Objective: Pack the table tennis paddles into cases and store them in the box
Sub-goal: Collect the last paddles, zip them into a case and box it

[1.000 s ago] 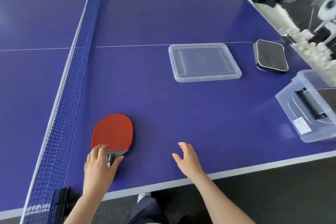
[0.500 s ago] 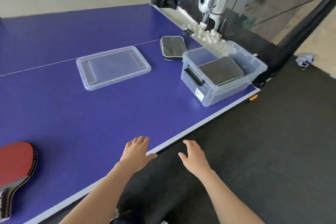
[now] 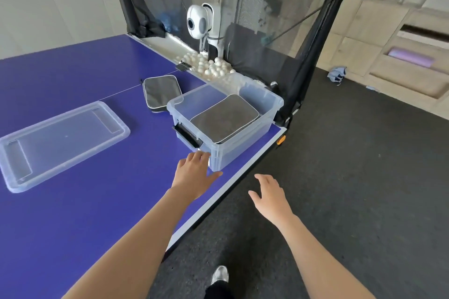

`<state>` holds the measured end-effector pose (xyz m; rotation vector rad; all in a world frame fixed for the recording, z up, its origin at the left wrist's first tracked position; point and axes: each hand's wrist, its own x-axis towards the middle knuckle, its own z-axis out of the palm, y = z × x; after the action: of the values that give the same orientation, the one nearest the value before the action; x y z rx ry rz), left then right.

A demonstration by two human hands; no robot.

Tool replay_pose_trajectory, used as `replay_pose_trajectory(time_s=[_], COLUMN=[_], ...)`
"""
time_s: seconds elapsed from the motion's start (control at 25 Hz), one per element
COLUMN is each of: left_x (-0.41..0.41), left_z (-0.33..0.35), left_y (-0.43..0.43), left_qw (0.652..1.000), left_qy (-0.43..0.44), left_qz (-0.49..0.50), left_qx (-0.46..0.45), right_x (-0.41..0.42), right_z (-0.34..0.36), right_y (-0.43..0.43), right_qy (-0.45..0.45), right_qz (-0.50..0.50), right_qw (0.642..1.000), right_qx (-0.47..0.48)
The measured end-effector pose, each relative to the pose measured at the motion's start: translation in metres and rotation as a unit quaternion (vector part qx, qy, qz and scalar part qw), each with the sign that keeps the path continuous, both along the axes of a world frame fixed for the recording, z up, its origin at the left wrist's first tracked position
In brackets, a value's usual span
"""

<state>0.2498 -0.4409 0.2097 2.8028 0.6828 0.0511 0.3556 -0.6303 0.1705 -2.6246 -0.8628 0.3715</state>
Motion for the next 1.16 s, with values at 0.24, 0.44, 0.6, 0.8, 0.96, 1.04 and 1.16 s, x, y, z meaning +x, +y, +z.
replay_pose_trajectory(time_s=[0.24, 0.44, 0.6, 0.8, 0.96, 1.04, 1.16], left_x=[0.107, 0.151, 0.166, 0.191, 0.216, 0.224, 0.227], left_z=[0.015, 0.019, 0.021, 0.015, 0.016, 0.018, 0.022], left_y=[0.063, 0.108, 0.141, 0.177, 0.194, 0.204, 0.222], left_qw=[0.998, 0.994, 0.988, 0.968, 0.940, 0.924, 0.903], left_qy=[-0.027, -0.013, -0.007, -0.005, -0.005, -0.020, -0.044], left_qz=[0.048, 0.105, 0.152, 0.250, 0.341, 0.381, 0.425], left_qx=[0.004, -0.004, -0.003, 0.008, -0.008, -0.019, -0.033], right_x=[0.125, 0.192, 0.233, 0.293, 0.337, 0.355, 0.371], right_z=[0.028, 0.049, 0.050, 0.042, 0.040, 0.042, 0.045], right_y=[0.059, 0.111, 0.158, 0.223, 0.272, 0.295, 0.329], right_qy=[-0.018, -0.045, -0.059, -0.077, -0.063, -0.048, 0.011], right_qz=[0.021, 0.072, 0.119, 0.210, 0.258, 0.278, 0.282], right_qw=[1.000, 0.996, 0.990, 0.973, 0.962, 0.955, 0.954], right_qx=[0.014, 0.034, 0.038, 0.049, 0.067, 0.089, 0.105])
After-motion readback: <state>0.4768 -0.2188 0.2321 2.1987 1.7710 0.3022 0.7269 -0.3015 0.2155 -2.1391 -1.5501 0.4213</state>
